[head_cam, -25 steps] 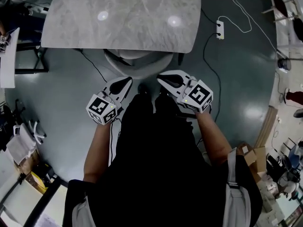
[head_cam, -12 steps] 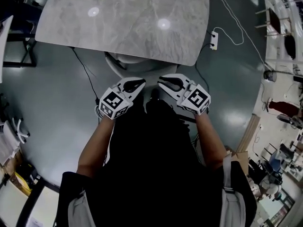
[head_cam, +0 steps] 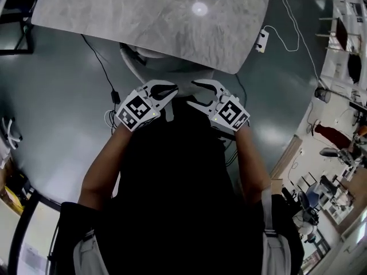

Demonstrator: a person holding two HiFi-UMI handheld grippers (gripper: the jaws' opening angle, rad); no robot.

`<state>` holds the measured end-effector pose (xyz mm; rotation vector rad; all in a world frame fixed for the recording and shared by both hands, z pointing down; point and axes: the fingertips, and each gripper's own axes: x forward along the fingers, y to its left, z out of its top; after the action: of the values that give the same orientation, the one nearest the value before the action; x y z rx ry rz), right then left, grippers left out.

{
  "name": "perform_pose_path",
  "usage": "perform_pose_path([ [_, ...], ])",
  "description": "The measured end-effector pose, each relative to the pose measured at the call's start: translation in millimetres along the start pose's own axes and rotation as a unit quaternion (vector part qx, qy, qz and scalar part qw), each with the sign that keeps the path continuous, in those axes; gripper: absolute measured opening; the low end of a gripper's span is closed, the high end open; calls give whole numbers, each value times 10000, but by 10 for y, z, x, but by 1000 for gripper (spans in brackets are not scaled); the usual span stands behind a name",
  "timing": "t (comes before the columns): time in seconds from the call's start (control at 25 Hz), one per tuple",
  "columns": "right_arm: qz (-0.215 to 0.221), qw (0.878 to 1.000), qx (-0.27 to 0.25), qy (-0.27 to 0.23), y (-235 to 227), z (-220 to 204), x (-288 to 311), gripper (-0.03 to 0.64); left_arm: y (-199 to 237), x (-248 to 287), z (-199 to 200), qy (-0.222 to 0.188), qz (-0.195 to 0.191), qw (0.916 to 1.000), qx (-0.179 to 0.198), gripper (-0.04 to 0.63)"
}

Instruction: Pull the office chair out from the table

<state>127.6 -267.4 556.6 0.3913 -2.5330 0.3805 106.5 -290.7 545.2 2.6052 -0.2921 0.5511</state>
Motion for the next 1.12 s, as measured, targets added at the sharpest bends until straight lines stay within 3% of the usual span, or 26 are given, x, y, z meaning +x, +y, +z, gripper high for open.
perform_pose_path([
  [0.28,711,9889,-865,979,-144,-476,201,245,23,248,-343,602,29,9980,206,108],
  [0.44,1036,9781,-1241,1313,-114,-665,278,252,-25,363,-512,1170,73,9911,638,157],
  [0.68,1324,9631,-1651,1663,-70,-879,452,252,-22,567,-761,1960,141,9710,1364,249],
  [0.84,1254,9472,-2210,1957,-10,-928,587,252,-15,626,-948,2695,185,9420,1994,265],
  [0.92,1139,9444,-2307,2045,-21,-954,620,252,-3,669,-1006,2920,262,9315,2152,265],
  [1.12,1074,9390,-2357,2263,-60,-1014,696,252,62,709,-1089,3168,419,9253,2043,265],
])
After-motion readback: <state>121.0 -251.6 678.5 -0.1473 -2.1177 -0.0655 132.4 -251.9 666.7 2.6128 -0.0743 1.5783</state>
